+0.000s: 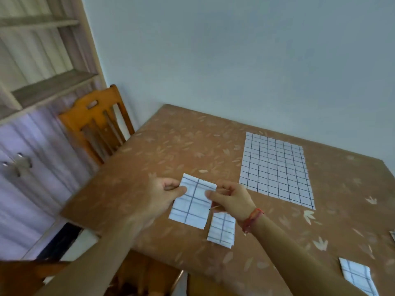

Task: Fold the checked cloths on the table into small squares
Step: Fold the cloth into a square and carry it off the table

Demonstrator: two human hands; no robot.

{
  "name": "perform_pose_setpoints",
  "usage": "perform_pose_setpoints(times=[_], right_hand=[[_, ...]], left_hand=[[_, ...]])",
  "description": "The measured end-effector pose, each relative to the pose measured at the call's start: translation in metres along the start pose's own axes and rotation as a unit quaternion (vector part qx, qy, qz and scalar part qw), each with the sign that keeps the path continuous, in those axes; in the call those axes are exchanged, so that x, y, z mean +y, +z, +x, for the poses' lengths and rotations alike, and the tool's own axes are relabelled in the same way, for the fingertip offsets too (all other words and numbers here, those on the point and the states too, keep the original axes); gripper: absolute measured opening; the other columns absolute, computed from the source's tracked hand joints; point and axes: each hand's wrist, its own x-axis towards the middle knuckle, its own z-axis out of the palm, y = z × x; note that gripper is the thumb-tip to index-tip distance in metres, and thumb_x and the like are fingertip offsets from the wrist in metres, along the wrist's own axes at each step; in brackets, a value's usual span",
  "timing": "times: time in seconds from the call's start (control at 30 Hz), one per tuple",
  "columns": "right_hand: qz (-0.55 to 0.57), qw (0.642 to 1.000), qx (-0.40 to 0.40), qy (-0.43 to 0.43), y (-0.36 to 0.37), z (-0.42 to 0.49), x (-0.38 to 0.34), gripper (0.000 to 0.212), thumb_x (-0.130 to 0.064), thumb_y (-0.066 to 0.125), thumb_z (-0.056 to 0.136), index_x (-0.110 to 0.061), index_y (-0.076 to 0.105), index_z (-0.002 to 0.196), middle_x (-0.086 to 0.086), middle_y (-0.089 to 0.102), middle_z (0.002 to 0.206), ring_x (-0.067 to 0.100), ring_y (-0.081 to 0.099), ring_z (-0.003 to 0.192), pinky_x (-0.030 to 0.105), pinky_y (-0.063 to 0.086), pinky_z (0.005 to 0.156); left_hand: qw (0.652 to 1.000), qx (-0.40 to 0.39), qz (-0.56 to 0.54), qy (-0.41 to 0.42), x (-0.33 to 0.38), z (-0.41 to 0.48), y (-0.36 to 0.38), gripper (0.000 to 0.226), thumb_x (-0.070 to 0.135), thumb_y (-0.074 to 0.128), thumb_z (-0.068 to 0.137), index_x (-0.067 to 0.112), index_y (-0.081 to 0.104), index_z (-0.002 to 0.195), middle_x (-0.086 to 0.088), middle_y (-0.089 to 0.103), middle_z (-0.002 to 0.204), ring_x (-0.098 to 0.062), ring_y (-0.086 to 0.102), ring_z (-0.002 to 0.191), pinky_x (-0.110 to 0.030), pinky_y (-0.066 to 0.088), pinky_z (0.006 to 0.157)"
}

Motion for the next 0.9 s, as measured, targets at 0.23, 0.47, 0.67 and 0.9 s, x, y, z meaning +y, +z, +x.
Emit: perform_pose_setpoints(times=[0.23,0.47,0.67,0.9], right_hand=[[-0.007,0.997,-0.074,0.001,0.074,0.019,-0.013,0.04,-0.003,0.076,0.08,-0.021,0.064,0.046,0.003,0.065,0.052,0.012,0.065,0.05,0.024,0.054,0.048],[0.053,0.996,-0.077,0.012,0.129,0.044,-0.019,0.005,0.0,0.073,0.082,-0.001,0.068,0.08,-0.001,0.067,0.053,0.006,0.062,0.045,0.016,0.047,0.043],[0.088,0.987,-0.106,0.08,0.167,0.067,-0.009,0.015,-0.008,0.074,0.082,0.002,0.072,0.093,0.015,0.075,0.082,0.022,0.073,0.077,0.027,0.058,0.062],[0.082,0.981,-0.088,0.155,0.203,0.099,0.028,0.017,-0.004,0.073,0.082,0.002,0.069,0.098,0.02,0.074,0.088,0.03,0.073,0.081,0.031,0.058,0.058]], left_hand=[[0.996,0.083,-0.02,-0.036,-0.021,-0.014,-0.069,0.003,0.013,0.074,0.085,0.014,0.076,0.086,0.002,0.076,0.082,-0.006,0.07,0.073,-0.017,0.05,0.057],[0.992,0.105,-0.001,-0.076,-0.04,-0.021,-0.128,0.009,0.006,0.071,0.086,0.013,0.076,0.087,0.001,0.076,0.082,-0.012,0.073,0.078,-0.02,0.055,0.064],[0.981,0.171,0.012,-0.088,-0.063,-0.007,-0.157,0.007,0.006,0.076,0.081,0.01,0.075,0.087,-0.002,0.076,0.083,-0.016,0.073,0.078,-0.027,0.058,0.071],[0.976,0.178,0.079,-0.099,-0.103,0.031,-0.173,0.007,0.016,0.078,0.081,0.023,0.075,0.083,0.008,0.073,0.08,-0.002,0.068,0.073,-0.012,0.051,0.065]])
